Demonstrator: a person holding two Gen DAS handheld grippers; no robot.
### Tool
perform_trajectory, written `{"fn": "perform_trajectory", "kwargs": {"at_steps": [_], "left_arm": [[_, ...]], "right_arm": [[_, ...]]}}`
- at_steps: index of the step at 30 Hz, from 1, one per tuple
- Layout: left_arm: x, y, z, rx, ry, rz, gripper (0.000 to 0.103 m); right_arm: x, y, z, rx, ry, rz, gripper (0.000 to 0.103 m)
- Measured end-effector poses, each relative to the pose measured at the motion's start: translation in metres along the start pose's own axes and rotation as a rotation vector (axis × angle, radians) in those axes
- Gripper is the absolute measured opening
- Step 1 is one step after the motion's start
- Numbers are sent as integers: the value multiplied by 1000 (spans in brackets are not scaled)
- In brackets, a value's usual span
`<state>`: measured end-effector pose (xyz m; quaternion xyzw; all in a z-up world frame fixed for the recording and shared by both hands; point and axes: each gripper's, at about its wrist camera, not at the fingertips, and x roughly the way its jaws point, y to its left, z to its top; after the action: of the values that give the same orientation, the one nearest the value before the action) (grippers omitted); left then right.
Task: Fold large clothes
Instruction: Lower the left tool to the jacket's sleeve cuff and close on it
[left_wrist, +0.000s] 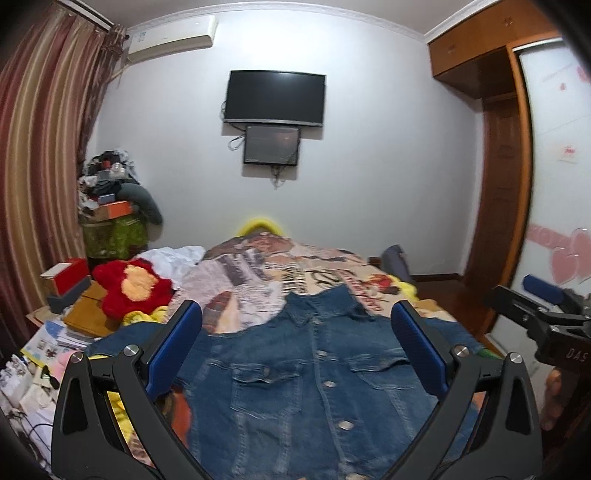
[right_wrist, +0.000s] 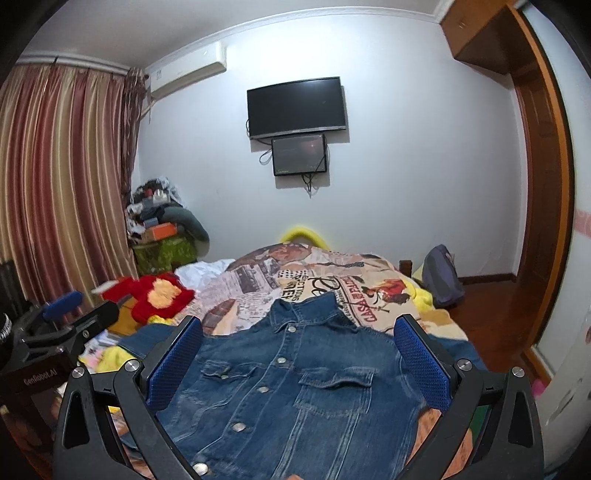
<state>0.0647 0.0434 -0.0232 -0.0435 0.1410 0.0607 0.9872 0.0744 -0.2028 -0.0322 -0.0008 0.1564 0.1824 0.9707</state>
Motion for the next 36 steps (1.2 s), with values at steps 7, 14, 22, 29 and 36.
{"fn": "perform_trajectory", "kwargs": {"at_steps": [7,14,22,29,36], "left_arm": [[60,43,1,-52,48,122,103],[134,116,-11,-127,183,209,103],[190,236,-53,-336,420,337,103],[210,327,-108,-640,582,282,103],[221,375,-144,-860,613,231,93]], "right_arm": [[74,11,3,-93,71,13,103],[166,17,-4,-90,232,84,103],[263,5,-22,-25,421,101,103],[334,-7,-57,22,610,95,103],[378,-6,-98,18,792,131,103]]}}
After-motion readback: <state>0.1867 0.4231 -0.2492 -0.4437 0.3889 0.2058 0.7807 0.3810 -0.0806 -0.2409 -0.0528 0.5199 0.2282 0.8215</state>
